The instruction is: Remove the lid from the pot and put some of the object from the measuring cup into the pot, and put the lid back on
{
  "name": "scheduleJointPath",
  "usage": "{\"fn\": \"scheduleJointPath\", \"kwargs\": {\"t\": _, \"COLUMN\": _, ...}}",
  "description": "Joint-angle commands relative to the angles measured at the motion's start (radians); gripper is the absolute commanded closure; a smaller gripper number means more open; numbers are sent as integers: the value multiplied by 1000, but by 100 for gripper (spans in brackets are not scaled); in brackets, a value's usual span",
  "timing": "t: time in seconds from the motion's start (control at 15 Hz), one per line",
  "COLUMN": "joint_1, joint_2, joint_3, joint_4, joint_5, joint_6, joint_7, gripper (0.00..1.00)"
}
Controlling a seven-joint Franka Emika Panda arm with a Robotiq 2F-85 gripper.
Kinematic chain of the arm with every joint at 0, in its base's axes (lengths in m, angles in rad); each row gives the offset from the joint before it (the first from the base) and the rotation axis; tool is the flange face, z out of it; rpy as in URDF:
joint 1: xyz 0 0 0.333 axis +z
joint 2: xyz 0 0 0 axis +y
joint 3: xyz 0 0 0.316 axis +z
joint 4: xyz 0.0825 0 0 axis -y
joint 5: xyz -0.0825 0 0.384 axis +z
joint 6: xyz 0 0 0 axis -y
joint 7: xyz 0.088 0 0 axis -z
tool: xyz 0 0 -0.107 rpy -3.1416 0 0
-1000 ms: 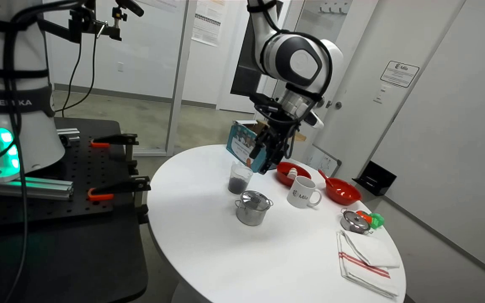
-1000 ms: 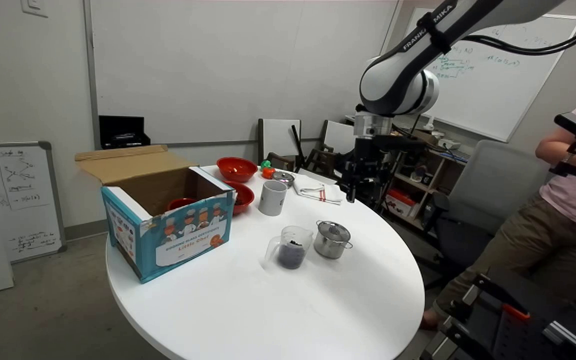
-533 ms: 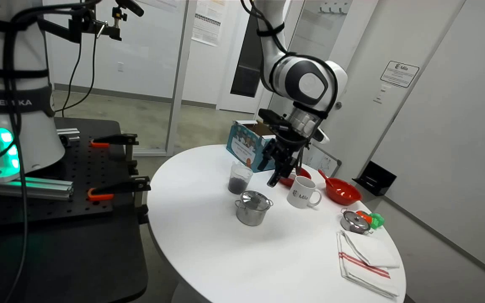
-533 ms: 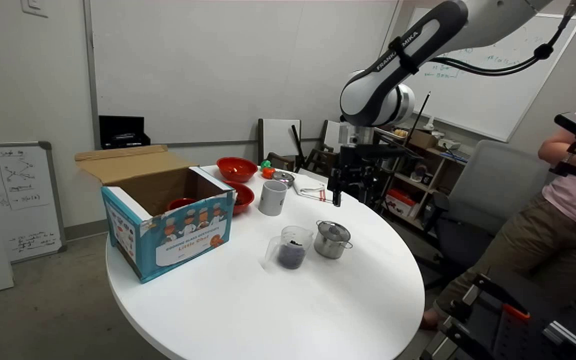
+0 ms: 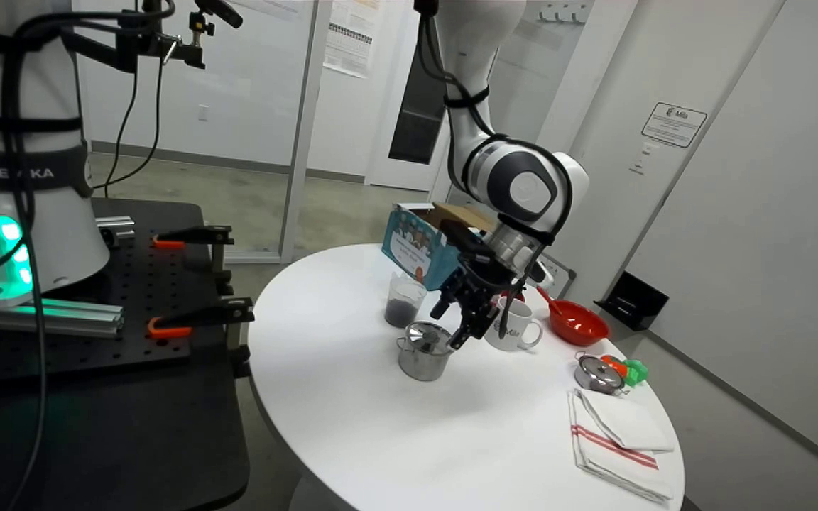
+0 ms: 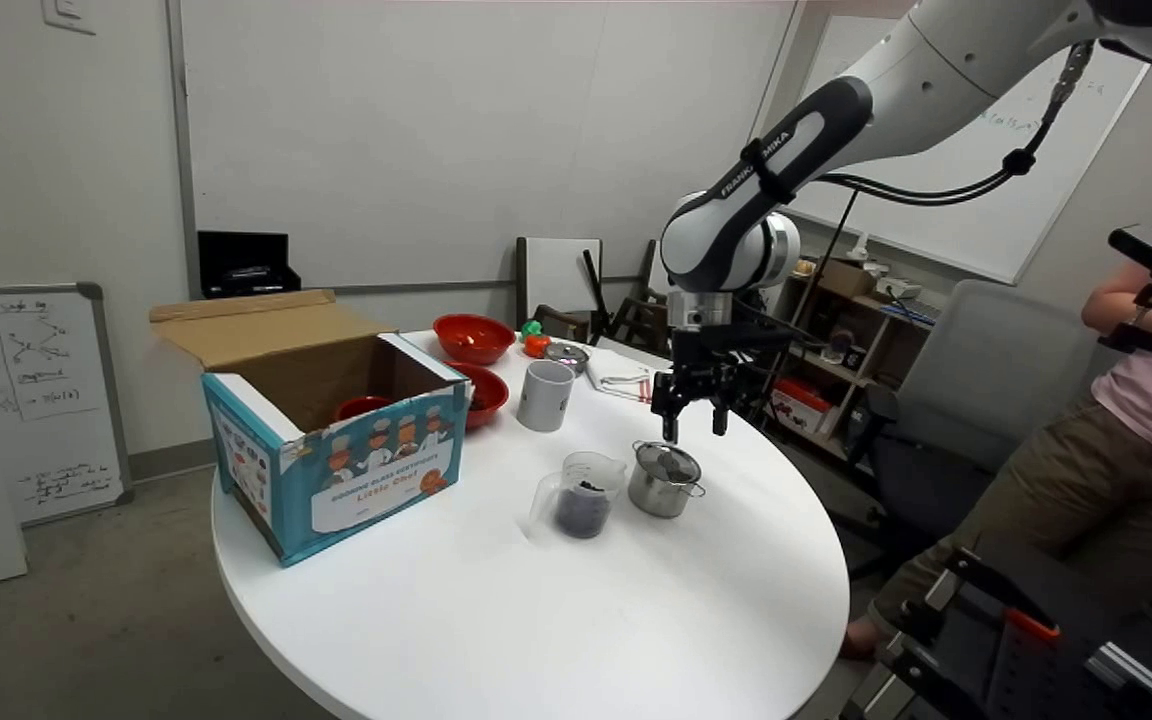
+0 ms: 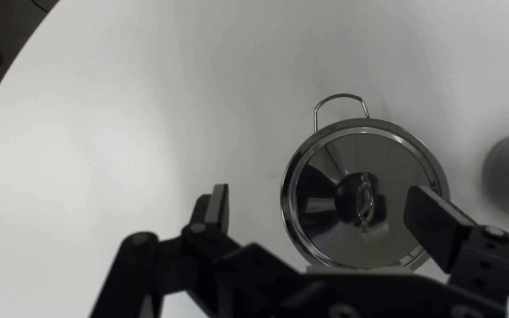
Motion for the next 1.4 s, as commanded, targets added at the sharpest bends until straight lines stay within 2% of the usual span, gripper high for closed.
{"fn": "scheduleJointPath", "kwargs": {"t": 0.0, "joint_1": -11, "joint_2": 58, "joint_3": 13, "joint_4": 81, "joint_5": 24, "joint_6": -51, "joint_7": -29, "gripper": 0}}
{"fn": "scheduleJointPath", "kwargs": {"t": 0.47, "joint_1": -11, "joint_2": 101, "joint_3": 45, "joint_4": 129, "joint_5": 59, "joint_6": -88, "joint_7": -33, "gripper": 0}}
{"fn": "scheduleJointPath", "kwargs": {"t": 0.6, "joint_1": -13, "joint_2": 111, "joint_3": 47, "joint_4": 139, "joint_5": 69, "joint_6": -97, "joint_7": -34, "gripper": 4}}
{"fn": "scheduleJointPath", "kwargs": {"t": 0.67, "joint_1": -13, "joint_2": 113, "joint_3": 46, "joint_4": 143, "joint_5": 72, "joint_6": -99, "joint_7": -33, "gripper": 20}}
{"fn": "scheduleJointPath", "kwargs": {"t": 0.73, "joint_1": -14, "joint_2": 117, "joint_3": 46, "joint_4": 147, "joint_5": 76, "joint_6": -102, "joint_7": -32, "gripper": 28}}
{"fn": "scheduleJointPath", "kwargs": {"t": 0.8, "joint_1": -15, "joint_2": 119, "joint_3": 46, "joint_4": 151, "joint_5": 80, "joint_6": -104, "joint_7": -33, "gripper": 31}}
{"fn": "scheduleJointPath", "kwargs": {"t": 0.93, "joint_1": -15, "joint_2": 122, "joint_3": 45, "joint_4": 156, "joint_5": 81, "joint_6": -106, "joint_7": -32, "gripper": 44}}
{"fn": "scheduleJointPath", "kwargs": {"t": 1.33, "joint_1": -16, "joint_2": 112, "joint_3": 42, "joint_4": 154, "joint_5": 79, "joint_6": -103, "joint_7": -32, "gripper": 90}}
